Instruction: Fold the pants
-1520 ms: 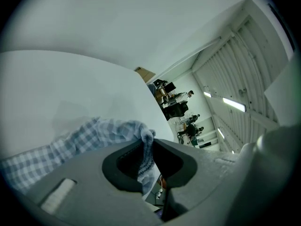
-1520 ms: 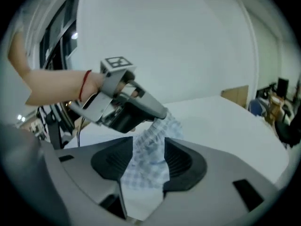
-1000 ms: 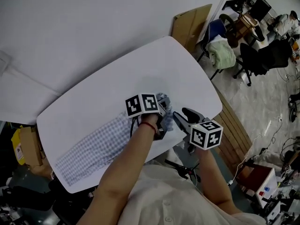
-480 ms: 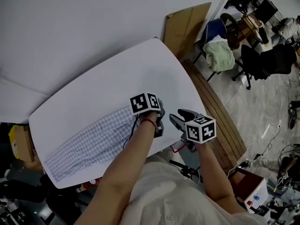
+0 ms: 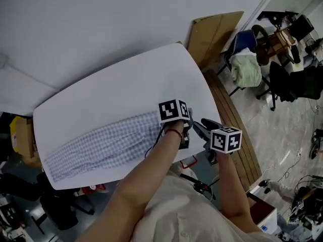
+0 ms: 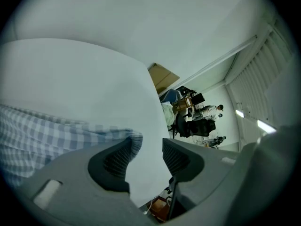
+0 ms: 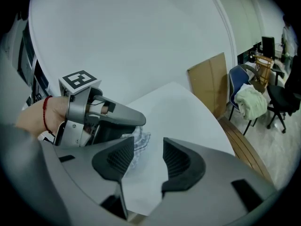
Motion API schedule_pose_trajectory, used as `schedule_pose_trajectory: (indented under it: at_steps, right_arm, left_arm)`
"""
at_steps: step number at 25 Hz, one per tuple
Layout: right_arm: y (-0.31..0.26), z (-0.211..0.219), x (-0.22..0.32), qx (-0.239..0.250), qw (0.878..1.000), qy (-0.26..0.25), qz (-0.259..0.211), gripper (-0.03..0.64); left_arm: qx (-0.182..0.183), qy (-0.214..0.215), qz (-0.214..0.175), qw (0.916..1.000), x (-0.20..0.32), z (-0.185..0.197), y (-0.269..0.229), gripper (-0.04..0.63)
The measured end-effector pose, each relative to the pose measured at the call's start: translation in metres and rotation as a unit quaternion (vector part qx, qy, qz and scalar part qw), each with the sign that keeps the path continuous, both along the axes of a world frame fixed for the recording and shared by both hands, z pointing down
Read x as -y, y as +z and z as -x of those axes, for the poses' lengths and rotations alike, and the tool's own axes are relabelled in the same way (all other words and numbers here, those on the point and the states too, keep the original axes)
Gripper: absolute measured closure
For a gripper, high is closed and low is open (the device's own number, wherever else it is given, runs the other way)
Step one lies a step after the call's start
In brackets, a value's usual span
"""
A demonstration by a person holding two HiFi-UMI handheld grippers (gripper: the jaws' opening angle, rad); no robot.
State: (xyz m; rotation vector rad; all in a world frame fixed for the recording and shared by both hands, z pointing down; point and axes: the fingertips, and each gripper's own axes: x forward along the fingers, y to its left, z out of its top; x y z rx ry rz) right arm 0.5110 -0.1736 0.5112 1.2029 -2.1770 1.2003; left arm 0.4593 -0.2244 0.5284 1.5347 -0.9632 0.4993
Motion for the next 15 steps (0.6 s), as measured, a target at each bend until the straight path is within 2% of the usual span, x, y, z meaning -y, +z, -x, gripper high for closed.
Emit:
schedule_pose_trajectory:
  at_steps: [4, 7, 9, 12, 15]
  right_arm:
    - [-0.001, 0.012, 0.003, 0.009, 1.0, -0.014, -0.001, 0.422]
    - [-0.007, 0.029, 0.002, 0.003, 0.998, -0.056, -0.013, 0.427]
    - [-0.011, 0.042, 0.002, -0.005, 0.996, -0.083, -0.027, 0.434]
    - [-0.012, 0.059, 0.004, -0.023, 0.993, -0.112, -0.041, 0.434]
    - [-0.009, 0.072, 0.001, -0.033, 0.99, -0.128, -0.041, 0.439]
  left_arm:
    - [-0.074, -0.003, 0.061, 0.9954, -0.003, 0.009, 0.0, 0.397]
    - [-0.093, 0.04, 0.095, 0.9903, -0.015, 0.022, 0.004, 0.398]
    - [-0.097, 0.07, 0.102, 0.9876, -0.021, 0.028, 0.001, 0.397]
    - [-0.115, 0.09, 0.104, 0.9839, -0.023, 0.038, -0.006, 0.397]
    - [-0.121, 0.126, 0.07, 0.9822, -0.022, 0.054, -0.018, 0.398]
